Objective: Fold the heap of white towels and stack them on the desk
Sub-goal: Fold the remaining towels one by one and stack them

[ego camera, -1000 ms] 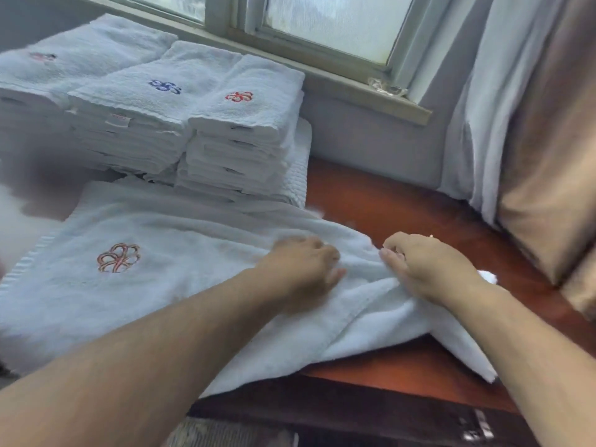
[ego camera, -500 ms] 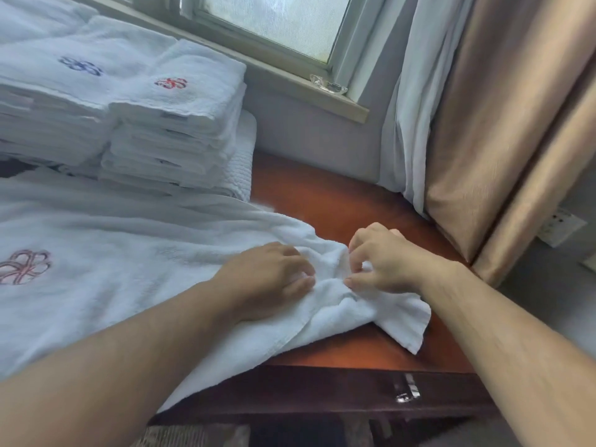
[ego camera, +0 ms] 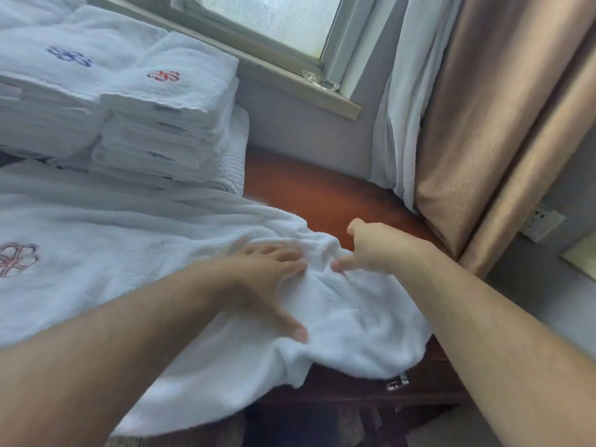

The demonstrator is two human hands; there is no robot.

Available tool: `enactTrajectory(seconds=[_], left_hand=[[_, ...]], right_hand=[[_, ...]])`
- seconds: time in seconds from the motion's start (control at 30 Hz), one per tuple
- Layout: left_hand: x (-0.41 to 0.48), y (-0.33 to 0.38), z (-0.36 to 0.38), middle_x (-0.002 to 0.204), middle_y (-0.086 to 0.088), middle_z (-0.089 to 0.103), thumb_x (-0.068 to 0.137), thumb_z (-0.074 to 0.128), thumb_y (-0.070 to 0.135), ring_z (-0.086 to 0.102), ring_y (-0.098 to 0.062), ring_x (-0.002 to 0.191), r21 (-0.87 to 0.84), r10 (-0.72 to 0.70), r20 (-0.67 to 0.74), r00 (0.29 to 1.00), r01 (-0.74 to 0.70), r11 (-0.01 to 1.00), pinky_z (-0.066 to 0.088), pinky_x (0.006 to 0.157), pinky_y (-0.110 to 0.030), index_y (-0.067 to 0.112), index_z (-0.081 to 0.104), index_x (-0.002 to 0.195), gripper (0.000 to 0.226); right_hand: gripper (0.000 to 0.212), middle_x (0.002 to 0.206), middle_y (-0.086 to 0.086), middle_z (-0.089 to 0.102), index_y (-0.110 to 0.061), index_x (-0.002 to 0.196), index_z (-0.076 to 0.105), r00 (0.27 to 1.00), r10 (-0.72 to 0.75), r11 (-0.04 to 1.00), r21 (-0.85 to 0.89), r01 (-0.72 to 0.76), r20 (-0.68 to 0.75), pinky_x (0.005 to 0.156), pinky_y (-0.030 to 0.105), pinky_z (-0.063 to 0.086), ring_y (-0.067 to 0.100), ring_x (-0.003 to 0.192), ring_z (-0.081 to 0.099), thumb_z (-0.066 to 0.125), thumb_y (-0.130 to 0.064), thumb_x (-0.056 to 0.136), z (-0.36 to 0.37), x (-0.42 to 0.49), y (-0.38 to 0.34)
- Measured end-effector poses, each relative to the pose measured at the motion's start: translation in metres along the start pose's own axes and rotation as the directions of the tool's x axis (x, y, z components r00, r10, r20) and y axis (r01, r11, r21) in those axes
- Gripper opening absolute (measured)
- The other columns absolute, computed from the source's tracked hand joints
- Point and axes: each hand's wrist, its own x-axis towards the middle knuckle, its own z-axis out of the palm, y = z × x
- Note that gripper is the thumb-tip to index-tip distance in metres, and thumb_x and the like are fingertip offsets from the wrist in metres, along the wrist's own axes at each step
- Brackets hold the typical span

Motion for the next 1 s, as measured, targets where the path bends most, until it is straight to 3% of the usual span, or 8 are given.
enactTrajectory(seconds=[0.2,0.3,0.37,0.43,0.57,0.67,0.83,1.0], left_hand=[[-0.004,0.008,0.006,0.166,0.015,0.009,0.073,0.019,0.094,-0.008,-0.003,0.15,-0.051,-0.013,-0.081,0.997,0.009,0.999,-0.008,0.119,-0.032,0.037,0.022,0.157,0.101],[-0.003,0.01,0.012,0.163,0.014,0.019,0.088,0.029,0.082,0.005,-0.01,0.151,0.046,-0.011,-0.18,0.984,0.02,0.999,0.001,0.121,-0.035,0.039,0.027,0.154,0.079],[-0.003,0.01,0.012,0.16,0.015,0.024,0.088,0.032,0.08,0.014,-0.013,0.149,0.068,-0.011,-0.214,0.977,0.027,0.997,0.007,0.121,-0.035,0.039,0.029,0.153,0.077],[-0.005,0.009,0.013,0.159,0.016,0.024,0.085,0.031,0.081,0.016,-0.014,0.147,0.068,0.003,-0.233,0.972,0.014,0.998,0.008,0.121,-0.036,0.042,0.03,0.151,0.077],[-0.007,0.009,0.014,0.165,0.01,0.013,0.077,0.03,0.085,0.007,-0.014,0.151,0.035,0.004,-0.252,0.968,0.005,0.999,0.008,0.122,-0.038,0.046,0.038,0.144,0.078],[-0.01,0.013,0.012,0.154,0.013,0.036,0.075,0.027,0.084,0.028,-0.012,0.14,0.004,-0.018,-0.289,0.957,0.02,1.0,0.022,0.115,-0.037,0.045,0.049,0.126,0.068],[-0.011,0.017,0.007,0.113,0.013,0.055,0.086,0.018,0.071,0.047,-0.013,0.108,-0.046,-0.106,-0.427,0.898,0.095,0.994,0.042,0.094,-0.037,0.039,0.052,0.117,0.056],[0.0,0.023,-0.013,0.129,0.005,0.053,0.09,0.025,0.076,0.055,-0.02,0.114,-0.006,-0.224,-0.177,0.958,0.227,0.974,0.043,0.085,-0.038,0.042,0.053,0.13,0.06]], right_hand=[[0.048,0.089,0.0,0.069,-0.022,0.099,0.063,0.967,-0.032,0.999,0.032,0.025,0.252,0.06,0.028,0.048,0.018,0.068,0.062,0.074,-0.063,0.078,-0.001,0.009,0.009],[0.031,0.091,0.0,0.065,-0.021,0.089,0.06,0.992,0.026,0.997,0.076,-0.017,-0.125,0.061,0.029,0.044,0.023,0.077,0.062,0.075,-0.047,0.08,0.001,0.014,0.011],[0.025,0.094,0.006,0.06,-0.017,0.088,0.056,0.755,0.135,0.98,0.199,-0.006,-0.642,0.063,0.033,0.038,0.032,0.086,0.059,0.072,-0.037,0.086,0.012,0.014,0.01],[0.019,0.089,0.008,0.054,-0.014,0.085,0.053,0.488,0.151,0.974,0.213,0.074,-0.86,0.061,0.034,0.033,0.034,0.085,0.056,0.067,-0.027,0.09,0.024,0.013,0.008],[0.02,0.107,0.002,0.057,-0.017,0.102,0.06,0.692,0.002,0.958,0.199,0.206,-0.722,0.077,0.039,0.041,0.029,0.1,0.055,0.058,-0.035,0.095,0.046,0.018,0.009],[0.036,0.125,-0.004,0.061,-0.023,0.129,0.052,0.859,-0.003,0.914,0.347,0.209,-0.511,0.079,0.036,0.036,0.026,0.113,0.054,0.043,-0.044,0.101,0.053,0.019,0.007],[0.046,0.1,0.003,0.065,-0.02,0.103,0.057,0.91,0.166,0.977,0.185,-0.101,-0.379,0.079,0.04,0.041,0.029,0.086,0.053,0.032,-0.058,0.098,0.041,0.027,0.004],[0.041,0.113,0.003,0.06,-0.022,0.105,0.064,0.923,0.115,0.982,0.18,-0.05,-0.368,0.077,0.037,0.046,0.026,0.097,0.056,0.048,-0.059,0.097,0.027,0.041,0.002]])
